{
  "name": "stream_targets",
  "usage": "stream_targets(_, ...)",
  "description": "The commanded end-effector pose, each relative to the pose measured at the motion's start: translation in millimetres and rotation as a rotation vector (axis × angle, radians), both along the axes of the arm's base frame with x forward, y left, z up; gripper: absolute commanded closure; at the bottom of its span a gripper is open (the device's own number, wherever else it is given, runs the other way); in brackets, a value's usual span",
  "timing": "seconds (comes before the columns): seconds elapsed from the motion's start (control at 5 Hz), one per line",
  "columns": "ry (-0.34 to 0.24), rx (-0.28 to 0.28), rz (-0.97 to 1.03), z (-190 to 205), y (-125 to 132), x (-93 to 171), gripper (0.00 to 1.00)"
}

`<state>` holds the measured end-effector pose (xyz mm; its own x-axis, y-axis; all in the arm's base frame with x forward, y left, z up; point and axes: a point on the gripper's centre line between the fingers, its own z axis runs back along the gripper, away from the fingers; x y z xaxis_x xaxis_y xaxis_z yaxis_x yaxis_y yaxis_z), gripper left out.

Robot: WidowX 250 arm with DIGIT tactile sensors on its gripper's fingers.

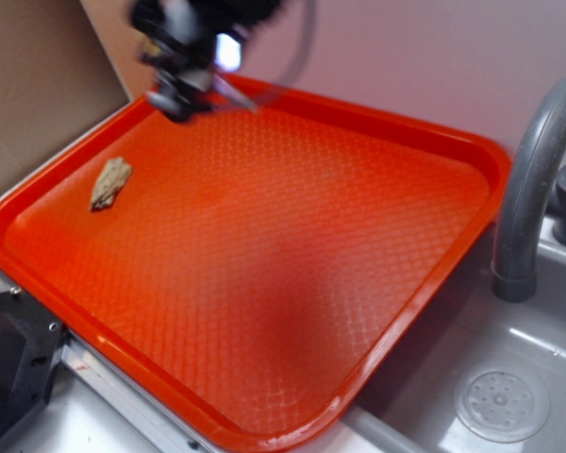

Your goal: Grab the shell.

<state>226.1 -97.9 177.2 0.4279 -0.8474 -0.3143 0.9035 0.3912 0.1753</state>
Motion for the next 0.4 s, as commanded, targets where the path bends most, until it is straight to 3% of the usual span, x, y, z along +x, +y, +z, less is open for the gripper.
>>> stream_targets(0.0,-0.090,-0.196,0.501,23.7,-13.4,-38.6,1.00)
stream_targets(0.2,-0.086,-0.233,0.755,20.8,-13.5,-32.0,1.00)
